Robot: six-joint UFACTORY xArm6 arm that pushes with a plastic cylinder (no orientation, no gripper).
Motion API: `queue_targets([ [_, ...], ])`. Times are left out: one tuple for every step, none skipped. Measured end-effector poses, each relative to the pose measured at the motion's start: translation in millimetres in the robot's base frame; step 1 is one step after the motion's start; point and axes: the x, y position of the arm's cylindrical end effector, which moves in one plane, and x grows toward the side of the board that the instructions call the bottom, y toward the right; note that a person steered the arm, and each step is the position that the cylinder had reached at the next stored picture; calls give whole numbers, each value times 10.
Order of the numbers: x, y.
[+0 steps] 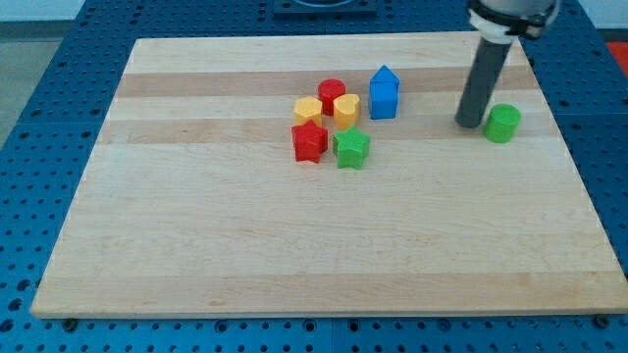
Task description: Push the group of blocks left a bit
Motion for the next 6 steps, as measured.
queue_targets([
  [20, -414],
  [20, -788],
  [68, -1123],
  [140, -1521],
  [163, -1878],
  [302, -2083],
])
